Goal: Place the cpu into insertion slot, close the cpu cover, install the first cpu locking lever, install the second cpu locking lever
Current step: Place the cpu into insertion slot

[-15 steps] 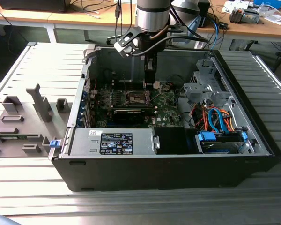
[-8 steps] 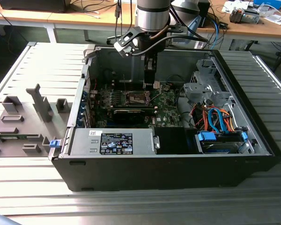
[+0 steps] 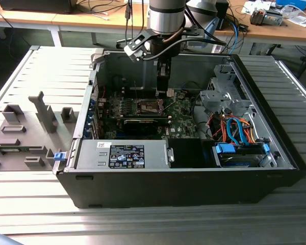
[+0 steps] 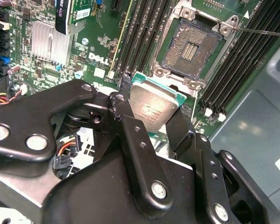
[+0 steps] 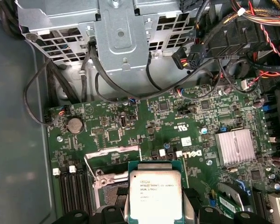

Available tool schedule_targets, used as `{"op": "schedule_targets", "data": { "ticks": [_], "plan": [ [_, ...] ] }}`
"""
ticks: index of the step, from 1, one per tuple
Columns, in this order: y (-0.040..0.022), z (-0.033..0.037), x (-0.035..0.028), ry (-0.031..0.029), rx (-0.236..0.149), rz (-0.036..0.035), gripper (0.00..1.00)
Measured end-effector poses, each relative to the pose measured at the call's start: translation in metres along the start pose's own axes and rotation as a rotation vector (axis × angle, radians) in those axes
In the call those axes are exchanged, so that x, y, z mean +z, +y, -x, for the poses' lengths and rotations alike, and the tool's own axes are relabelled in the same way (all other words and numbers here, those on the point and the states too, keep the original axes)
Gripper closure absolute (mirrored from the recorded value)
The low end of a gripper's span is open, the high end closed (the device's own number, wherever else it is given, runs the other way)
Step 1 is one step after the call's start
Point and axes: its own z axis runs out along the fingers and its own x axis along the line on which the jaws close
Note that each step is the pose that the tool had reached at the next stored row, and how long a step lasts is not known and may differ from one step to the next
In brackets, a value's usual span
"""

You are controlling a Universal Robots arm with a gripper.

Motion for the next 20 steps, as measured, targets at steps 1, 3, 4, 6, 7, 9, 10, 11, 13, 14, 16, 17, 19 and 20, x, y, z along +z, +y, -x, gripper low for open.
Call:
{"op": "schedule_targets", "data": {
  "ticks": [1,3,4,6,7,9,10,11,13,14,16,17,19,20],
  "plan": [
    [0.0000,0.0000,0.0000,-0.0012,0.003,-0.0001,0.46],
    [0.0000,0.0000,0.0000,-0.0022,0.006,-0.0001,0.46],
    [0.0000,0.0000,0.0000,-0.0029,0.008,-0.0001,0.46],
    [0.0000,0.0000,0.0000,-0.0045,0.012,-0.0003,0.46],
    [0.0000,0.0000,0.0000,-0.0052,0.015,-0.0003,0.46],
    [0.0000,0.0000,0.0000,-0.0067,0.019,-0.0004,0.46],
    [0.0000,0.0000,0.0000,-0.0073,0.021,-0.0004,0.46],
    [0.0000,0.0000,0.0000,-0.0078,0.022,-0.0004,0.46],
    [0.0000,0.0000,0.0000,-0.0090,0.025,-0.0005,0.46],
    [0.0000,0.0000,0.0000,-0.0097,0.027,-0.0006,0.46],
    [0.0000,0.0000,0.0000,-0.0107,0.030,-0.0006,0.46],
    [0.0000,0.0000,0.0000,-0.0112,0.031,-0.0006,0.46],
    [0.0000,0.0000,0.0000,-0.0126,0.034,-0.0007,0.46],
    [0.0000,0.0000,0.0000,-0.0133,0.036,-0.0007,0.46]
  ]
}}
